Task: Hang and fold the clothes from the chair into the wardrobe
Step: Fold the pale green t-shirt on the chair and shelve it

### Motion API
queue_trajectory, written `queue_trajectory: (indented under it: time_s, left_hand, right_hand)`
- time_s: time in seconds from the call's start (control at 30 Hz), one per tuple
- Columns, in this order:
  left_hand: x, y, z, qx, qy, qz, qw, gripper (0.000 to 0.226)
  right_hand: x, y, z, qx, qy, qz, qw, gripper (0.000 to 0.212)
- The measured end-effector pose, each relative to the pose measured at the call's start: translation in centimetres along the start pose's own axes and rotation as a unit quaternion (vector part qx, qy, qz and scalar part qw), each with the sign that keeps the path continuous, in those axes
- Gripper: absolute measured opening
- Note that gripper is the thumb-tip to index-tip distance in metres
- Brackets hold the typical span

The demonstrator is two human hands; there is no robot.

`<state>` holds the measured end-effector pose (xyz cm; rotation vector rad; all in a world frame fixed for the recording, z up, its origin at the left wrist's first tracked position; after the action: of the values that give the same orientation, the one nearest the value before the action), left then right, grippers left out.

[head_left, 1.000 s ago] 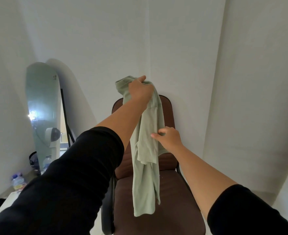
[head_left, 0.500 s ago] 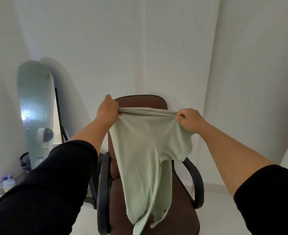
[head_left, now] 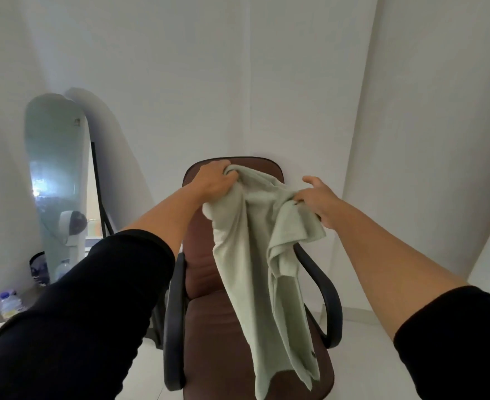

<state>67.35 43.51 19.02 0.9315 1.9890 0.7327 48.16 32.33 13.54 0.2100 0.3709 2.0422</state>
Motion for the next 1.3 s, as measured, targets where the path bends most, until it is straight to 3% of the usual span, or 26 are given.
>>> queue_trajectory:
  time_s: [0.2,0.27,0.33,0.47,0.6,0.7,0.77,0.8,0.93,1.03,1.1,1.2,1.3]
  left_hand:
    - [0.2,-2.1,-4.4,0.129,-0.052,0.129,0.982,0.023]
    - [0.3,-1.9,-4.1,0.156,-0.047,0.138,0.977,0.025]
    - [0.4,-1.5,-3.5,0.192,-0.040,0.141,0.970,0.028]
    - [1.2,-1.5,-3.3,0.237,-0.042,0.173,0.955,0.025]
    - [2.0,-1.3,-3.4,0.187,-0.063,0.205,0.959,0.023]
    - [2.7,-0.2,-3.5,0.147,-0.084,0.202,0.965,0.014]
    - [3.3,0.2,-3.6,0.097,-0.104,0.196,0.970,0.014]
    - [3.4,0.4,-3.3,0.066,-0.113,0.189,0.973,0.015]
    - [3.9,2.3,-0.7,-0.038,-0.114,0.133,0.984,0.019]
    - [4.8,3.8,1.0,-0.022,-0.111,0.092,0.989,0.022]
    - [5.5,4.1,0.9,-0.018,-0.128,0.071,0.989,0.017]
    - [6.2,4.0,0.4,-0.046,-0.155,0.077,0.984,0.030]
    - [6.2,4.0,0.5,-0.108,-0.166,0.101,0.975,0.038]
  right_hand:
    - [1.3,-4.6,1.3,-0.177,0.013,0.144,0.974,0.039]
    - [1.3,-5.1,1.4,-0.216,0.022,0.174,0.960,0.054]
    - [1.1,-5.0,1.5,-0.195,0.057,0.149,0.968,0.069]
    - [1.5,-5.0,2.8,-0.037,0.187,0.046,0.981,0.084]
    - [1.9,-4.2,3.6,0.187,0.188,-0.114,0.958,0.088]
    - [2.2,-4.1,4.0,0.320,0.182,-0.162,0.916,0.058]
    - [2.1,-4.7,3.9,0.315,0.188,-0.118,0.923,0.030]
    - [2.0,-5.1,3.7,0.297,0.186,-0.086,0.933,0.027]
    - [3.2,-5.1,2.9,0.250,0.193,-0.038,0.948,0.024]
    - [4.4,-5.1,2.6,0.203,0.197,-0.002,0.959,0.023]
    - [4.9,-5.1,2.9,0.170,0.203,-0.002,0.964,0.024]
    - [5.7,-5.0,3.6,0.124,0.222,-0.021,0.967,0.025]
    - [6.5,-4.6,4.4,0.151,0.270,-0.077,0.948,0.024]
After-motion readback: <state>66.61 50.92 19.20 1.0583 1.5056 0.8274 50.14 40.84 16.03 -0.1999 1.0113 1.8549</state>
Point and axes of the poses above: each hand's wrist, its own x-axis away from the middle knuckle, its own y-axis out of the back of the hand, z = x × y, the point moved 7 cm from there along -x, towards the middle knuckle, and after that the axes turned 3 degrees about x, right-handed, at the moved point
